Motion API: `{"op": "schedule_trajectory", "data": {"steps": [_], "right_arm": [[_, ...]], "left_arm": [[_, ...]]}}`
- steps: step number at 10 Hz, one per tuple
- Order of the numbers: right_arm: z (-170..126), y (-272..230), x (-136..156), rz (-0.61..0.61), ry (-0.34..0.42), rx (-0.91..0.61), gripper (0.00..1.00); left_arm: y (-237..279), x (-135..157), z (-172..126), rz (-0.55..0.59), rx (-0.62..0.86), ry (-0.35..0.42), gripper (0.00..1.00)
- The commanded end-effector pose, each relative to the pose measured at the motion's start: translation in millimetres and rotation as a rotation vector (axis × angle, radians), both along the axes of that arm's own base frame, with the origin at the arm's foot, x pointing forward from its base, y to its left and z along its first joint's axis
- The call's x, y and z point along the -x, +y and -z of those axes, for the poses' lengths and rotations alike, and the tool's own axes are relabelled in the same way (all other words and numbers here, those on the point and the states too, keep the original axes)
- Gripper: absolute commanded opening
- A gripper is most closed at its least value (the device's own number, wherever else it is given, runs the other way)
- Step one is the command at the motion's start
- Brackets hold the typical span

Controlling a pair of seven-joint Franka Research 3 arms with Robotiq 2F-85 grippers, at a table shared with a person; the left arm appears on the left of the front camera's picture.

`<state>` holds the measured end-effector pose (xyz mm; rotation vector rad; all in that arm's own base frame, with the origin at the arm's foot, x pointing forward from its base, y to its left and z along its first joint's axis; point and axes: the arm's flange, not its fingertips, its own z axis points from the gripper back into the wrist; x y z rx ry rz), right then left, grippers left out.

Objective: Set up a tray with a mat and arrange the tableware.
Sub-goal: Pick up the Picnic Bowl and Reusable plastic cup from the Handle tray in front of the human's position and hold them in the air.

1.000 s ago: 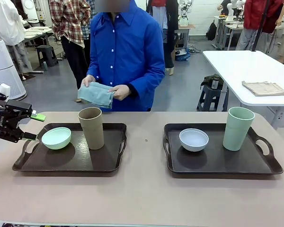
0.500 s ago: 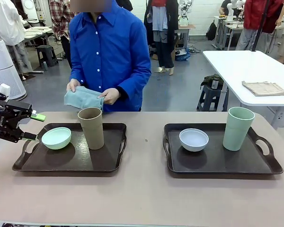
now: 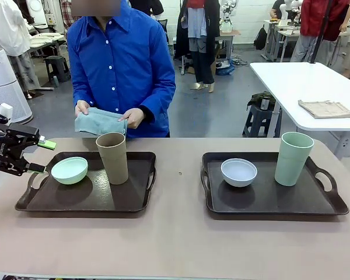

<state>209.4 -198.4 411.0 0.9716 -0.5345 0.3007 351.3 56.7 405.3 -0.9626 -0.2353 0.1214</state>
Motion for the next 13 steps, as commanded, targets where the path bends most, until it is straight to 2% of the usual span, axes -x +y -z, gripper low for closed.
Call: {"op": "schedule_trajectory", "data": {"steps": [1,11,12,13], "right_arm": [[2,-3,3,0.001,-0.004,0.0,1.0],[-1,-4,0,-0.022,-0.01,0.001,1.0],[-2,-7,-3,-0.017,-0.009,0.0,1.0],[-6,-6,-4,-0.011,-0.033,0.002,1.0]], "left_arm": [[-2,-1,-1,0.001,0.012,-0.003,1.0],[0,0,0,0.0,0.0,0.0,1.0],[6,1,0,0.03,0.002,0.019,1.0],[8,3,-2,0.057,-0.054,0.001,1.0]]}}
